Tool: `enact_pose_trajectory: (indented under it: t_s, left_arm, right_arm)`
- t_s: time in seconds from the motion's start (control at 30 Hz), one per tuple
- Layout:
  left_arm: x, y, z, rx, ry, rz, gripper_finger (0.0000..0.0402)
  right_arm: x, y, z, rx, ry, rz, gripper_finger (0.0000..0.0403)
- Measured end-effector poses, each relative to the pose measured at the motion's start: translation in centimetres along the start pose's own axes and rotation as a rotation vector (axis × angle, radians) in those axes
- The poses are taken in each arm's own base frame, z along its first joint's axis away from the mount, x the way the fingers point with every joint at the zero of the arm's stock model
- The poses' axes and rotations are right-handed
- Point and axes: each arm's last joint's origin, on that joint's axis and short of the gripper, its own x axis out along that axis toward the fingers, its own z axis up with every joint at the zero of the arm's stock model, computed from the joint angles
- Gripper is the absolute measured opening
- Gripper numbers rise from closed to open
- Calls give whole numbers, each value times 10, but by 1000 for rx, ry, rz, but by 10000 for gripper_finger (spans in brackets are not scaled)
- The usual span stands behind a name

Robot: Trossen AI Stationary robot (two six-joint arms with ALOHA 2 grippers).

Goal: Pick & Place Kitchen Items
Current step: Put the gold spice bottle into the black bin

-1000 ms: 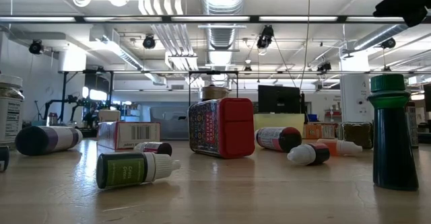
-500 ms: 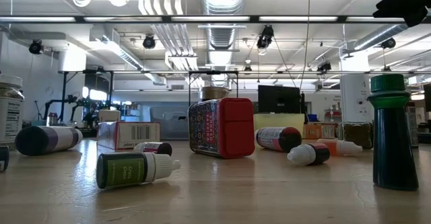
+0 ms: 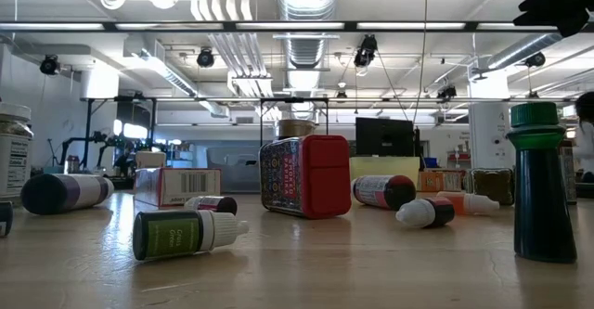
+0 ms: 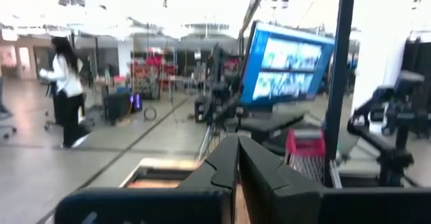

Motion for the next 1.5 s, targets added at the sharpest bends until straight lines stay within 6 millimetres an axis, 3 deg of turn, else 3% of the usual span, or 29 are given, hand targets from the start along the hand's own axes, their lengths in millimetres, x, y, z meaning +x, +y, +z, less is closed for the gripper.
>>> enact_pose_trajectory:
  t_s: [0.27, 0.53, 0.7, 0.93, 1.23, 1.5]
  left_arm:
    - [9, 1, 8, 19, -82, 63, 19]
    - [22, 4, 2, 28, -32, 188, 19]
    - [37, 10, -7, -28, 19, 454, 31]
    - [44, 20, -10, -38, 96, 916, 99]
    - [53, 24, -6, -54, 218, 976, 180]
    - [71, 23, -14, -68, 302, 900, 185]
  right_arm:
    - [0, 0, 0, 0, 0, 0, 206]
    - [0, 0, 0, 0, 0, 0, 212]
    - [0, 0, 0, 0, 0, 0, 201]
    - [0, 0, 0, 0, 0, 0, 182]
    - [0, 0, 0, 0, 0, 0, 155]
    - [0, 0, 0, 0, 0, 0, 129]
